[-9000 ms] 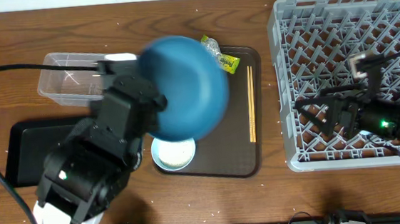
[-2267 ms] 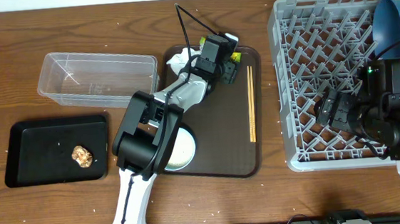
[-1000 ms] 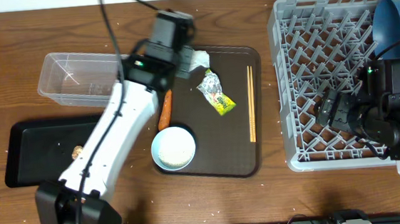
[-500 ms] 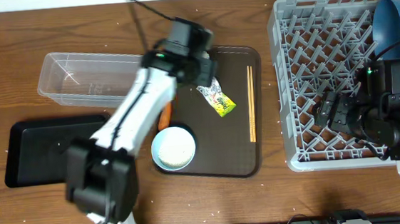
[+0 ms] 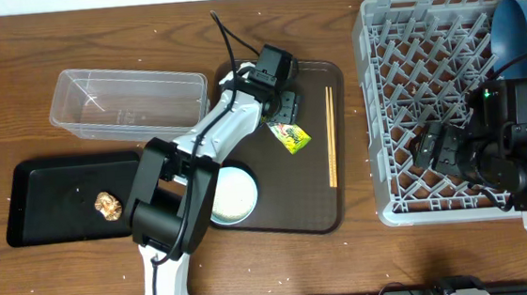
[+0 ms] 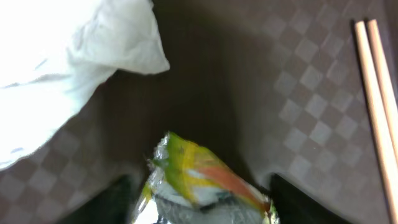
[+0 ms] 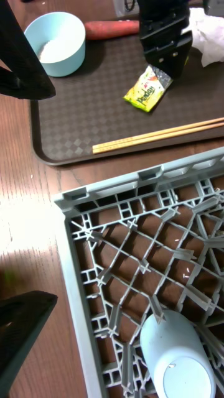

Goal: Sort waste into correct bins and load items into the dishwasher rack

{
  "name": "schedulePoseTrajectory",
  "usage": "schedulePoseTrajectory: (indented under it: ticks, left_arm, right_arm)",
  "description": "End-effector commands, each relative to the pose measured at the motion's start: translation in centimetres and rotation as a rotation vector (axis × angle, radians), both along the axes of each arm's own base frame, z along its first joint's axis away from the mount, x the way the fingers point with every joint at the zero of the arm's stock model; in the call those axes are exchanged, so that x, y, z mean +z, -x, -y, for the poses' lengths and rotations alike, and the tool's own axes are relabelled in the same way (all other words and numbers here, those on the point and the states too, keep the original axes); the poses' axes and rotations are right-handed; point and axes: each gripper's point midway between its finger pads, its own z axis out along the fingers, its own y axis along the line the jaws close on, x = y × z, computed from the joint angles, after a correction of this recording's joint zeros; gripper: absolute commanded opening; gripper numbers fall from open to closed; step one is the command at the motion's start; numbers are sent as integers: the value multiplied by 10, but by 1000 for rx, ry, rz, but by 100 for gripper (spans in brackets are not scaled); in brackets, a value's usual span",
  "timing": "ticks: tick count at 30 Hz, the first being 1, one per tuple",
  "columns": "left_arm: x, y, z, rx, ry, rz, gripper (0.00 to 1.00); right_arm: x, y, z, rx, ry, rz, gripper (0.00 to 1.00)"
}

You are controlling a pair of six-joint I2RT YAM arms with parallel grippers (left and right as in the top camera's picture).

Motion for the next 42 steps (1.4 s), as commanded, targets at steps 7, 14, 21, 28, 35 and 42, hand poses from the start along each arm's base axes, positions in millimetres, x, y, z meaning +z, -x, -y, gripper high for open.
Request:
schedulePoseTrajectory:
  ticks: [7,14,21,28,35,42]
  left_arm:
    - [6,11,-7,23,-10,-38,6]
    - [106,20,-33,64,-31,119,6]
    - [186,19,-114,265,-160,312,6]
    - [163,-1,-198,486,-128,217,6]
    - [143,-9,-219,523,28,125,42]
    - [185,-4,-199,449,70,226,52]
  right_arm:
    - [3,-1,-1,15,-3,15,91]
    - [3,-2,-1,16,-3,17,91]
    - [3,-2,-1,26,1,17,91]
    - [4,-3,-1,26,1,21,91]
    - [4,-2,-1,25,1,21,91]
    - [3,-1,-1,25,1,15,91]
